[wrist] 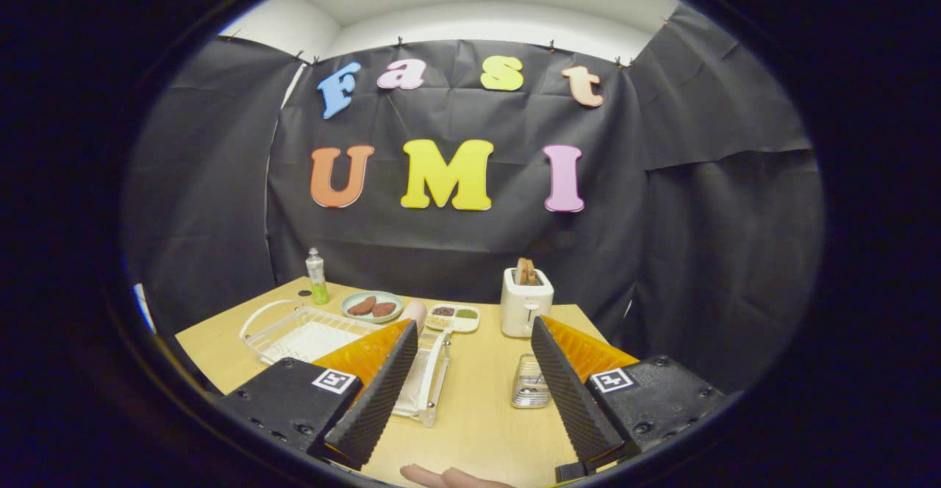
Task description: Take the plate from the dish rack, then take the spoon from the basket and place it into the plate.
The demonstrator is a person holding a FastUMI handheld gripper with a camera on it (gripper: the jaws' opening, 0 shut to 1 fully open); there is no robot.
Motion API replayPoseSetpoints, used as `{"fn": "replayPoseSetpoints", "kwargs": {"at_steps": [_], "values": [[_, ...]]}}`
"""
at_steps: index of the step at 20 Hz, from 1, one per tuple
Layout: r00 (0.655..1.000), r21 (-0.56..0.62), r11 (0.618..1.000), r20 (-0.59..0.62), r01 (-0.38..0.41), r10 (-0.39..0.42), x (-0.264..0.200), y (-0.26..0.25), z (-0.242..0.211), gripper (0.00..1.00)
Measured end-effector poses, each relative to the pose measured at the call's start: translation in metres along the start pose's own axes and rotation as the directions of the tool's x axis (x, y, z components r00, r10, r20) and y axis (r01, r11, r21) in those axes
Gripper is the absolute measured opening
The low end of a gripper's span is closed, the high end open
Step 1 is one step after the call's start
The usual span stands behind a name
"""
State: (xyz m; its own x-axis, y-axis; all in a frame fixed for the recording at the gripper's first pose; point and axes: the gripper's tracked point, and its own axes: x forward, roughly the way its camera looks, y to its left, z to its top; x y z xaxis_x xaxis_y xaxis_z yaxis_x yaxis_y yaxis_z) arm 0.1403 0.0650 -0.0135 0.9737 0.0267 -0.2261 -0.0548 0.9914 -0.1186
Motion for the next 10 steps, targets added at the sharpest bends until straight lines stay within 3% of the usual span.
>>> {"fn": "replayPoseSetpoints", "kwargs": {"at_steps": [6,10], "values": [[0.976,-0.016,1.0,-0.217,-0.025,0.02,0.082,0.041,0.013,1.0],[0.902,0.007,0.998,-0.427,-0.069,0.065,0.131,0.073,0.009,1.0]]}}
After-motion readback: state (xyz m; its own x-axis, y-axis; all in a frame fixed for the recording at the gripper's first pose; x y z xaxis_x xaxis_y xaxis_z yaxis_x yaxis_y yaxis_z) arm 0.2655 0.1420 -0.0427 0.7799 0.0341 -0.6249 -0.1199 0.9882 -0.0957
